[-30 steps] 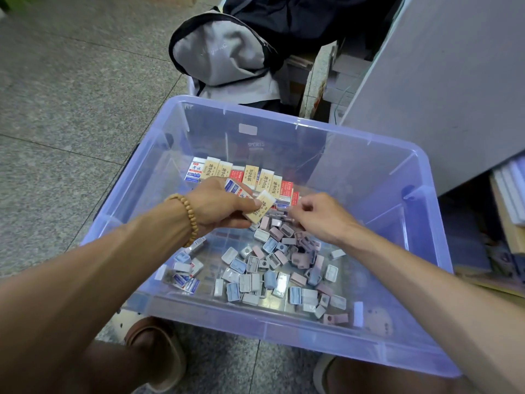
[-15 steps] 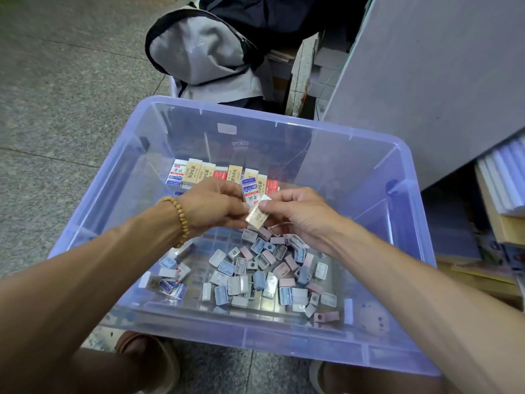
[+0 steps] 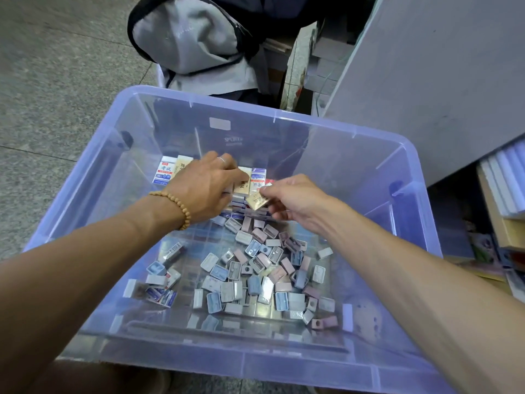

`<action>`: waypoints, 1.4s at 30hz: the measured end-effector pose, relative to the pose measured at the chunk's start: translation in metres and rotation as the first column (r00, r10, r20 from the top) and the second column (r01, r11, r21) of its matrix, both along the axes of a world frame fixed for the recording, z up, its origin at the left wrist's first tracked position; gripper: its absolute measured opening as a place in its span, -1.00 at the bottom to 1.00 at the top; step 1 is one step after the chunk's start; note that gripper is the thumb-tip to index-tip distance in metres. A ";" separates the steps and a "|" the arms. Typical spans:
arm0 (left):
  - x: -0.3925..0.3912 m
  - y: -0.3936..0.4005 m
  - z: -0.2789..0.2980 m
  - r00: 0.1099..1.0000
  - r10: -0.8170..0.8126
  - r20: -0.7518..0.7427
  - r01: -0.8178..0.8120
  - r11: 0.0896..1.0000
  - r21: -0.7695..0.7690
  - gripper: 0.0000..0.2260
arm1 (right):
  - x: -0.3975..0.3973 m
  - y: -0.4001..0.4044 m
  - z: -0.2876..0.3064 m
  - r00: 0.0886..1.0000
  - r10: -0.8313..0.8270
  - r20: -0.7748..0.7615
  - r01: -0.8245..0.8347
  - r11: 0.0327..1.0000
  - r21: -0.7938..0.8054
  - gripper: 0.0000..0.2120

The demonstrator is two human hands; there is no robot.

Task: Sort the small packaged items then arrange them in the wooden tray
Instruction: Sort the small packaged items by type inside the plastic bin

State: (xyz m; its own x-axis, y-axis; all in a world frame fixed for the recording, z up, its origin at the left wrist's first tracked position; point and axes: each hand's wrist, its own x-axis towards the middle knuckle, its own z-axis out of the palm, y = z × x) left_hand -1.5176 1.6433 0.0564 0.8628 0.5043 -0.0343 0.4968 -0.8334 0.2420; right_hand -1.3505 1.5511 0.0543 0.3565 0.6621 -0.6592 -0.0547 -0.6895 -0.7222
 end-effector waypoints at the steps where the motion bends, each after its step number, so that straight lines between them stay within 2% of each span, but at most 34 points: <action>1: -0.001 0.001 0.000 1.000 -0.019 -0.017 0.020 1.000 0.022 -0.65 | -0.001 0.004 0.000 0.999 0.040 0.018 -0.040 0.999 0.003 -0.88; 3: -0.003 0.003 0.000 0.998 -0.051 -0.025 0.052 0.997 0.057 -0.65 | 0.001 0.007 0.001 0.992 0.115 0.058 -0.115 0.993 -0.005 -0.88; 5: -0.001 0.003 0.000 0.999 -0.045 -0.009 0.046 0.997 0.068 -0.69 | 0.008 0.004 0.006 0.988 0.150 0.029 -0.150 0.989 -0.012 -0.92; 7: 0.004 0.002 0.000 1.000 -0.015 -0.006 0.015 0.997 0.078 -0.71 | 0.018 -0.003 0.010 0.992 0.121 -0.040 -0.122 0.992 -0.039 -0.95; 10: 0.010 -0.001 0.000 0.999 -0.016 0.028 0.013 0.996 0.091 -0.62 | 0.027 -0.012 0.007 0.995 0.082 -0.050 -0.087 0.990 -0.111 -0.97; 13: 0.012 -0.007 -0.003 0.996 -0.081 0.025 0.078 0.991 0.108 -0.54 | 0.019 -0.006 0.002 0.993 0.082 -0.085 -0.088 0.993 -0.073 -0.95; 17: 0.010 -0.005 -0.007 0.994 -0.107 0.006 0.105 0.986 0.132 -0.68 | 0.014 0.000 -0.002 0.997 0.070 -0.019 -0.070 0.997 -0.013 -0.90; 22: 0.010 -0.002 -0.007 0.995 -0.092 0.040 0.088 0.993 0.085 -0.67 | 0.016 -0.004 -0.003 1.000 -0.012 0.026 0.012 1.000 0.025 -0.99; 28: 0.006 0.004 -0.007 0.998 -0.017 0.057 0.014 0.999 0.052 -0.70 | 0.021 -0.009 0.003 1.000 0.002 0.012 -0.002 1.000 -0.010 -0.96; 30: 0.007 0.004 -0.006 0.999 0.003 0.050 -0.005 0.999 0.041 -0.71 | 0.019 -0.008 0.003 0.998 -0.057 0.023 0.056 0.997 0.046 -0.94; 33: 0.008 0.003 -0.006 0.999 0.025 0.044 -0.026 0.999 0.024 -0.73 | 0.005 -0.001 -0.001 0.985 -0.120 0.124 0.101 0.984 0.147 -0.85; 36: 0.004 0.003 -0.007 0.997 0.041 0.066 -0.042 0.999 0.016 -0.75 | -0.012 0.005 -0.013 0.921 -0.150 0.360 0.086 0.978 0.188 -0.74; 39: 0.000 0.004 -0.008 0.994 0.054 0.093 -0.055 0.998 0.012 -0.74 | -0.017 0.003 -0.016 0.875 -0.209 0.438 0.096 0.959 0.267 -0.77; 42: 0.000 0.004 -0.008 0.995 0.058 0.084 -0.059 0.998 0.014 -0.72 | -0.015 -0.011 -0.012 0.820 -0.115 0.561 -0.063 0.956 0.288 -0.78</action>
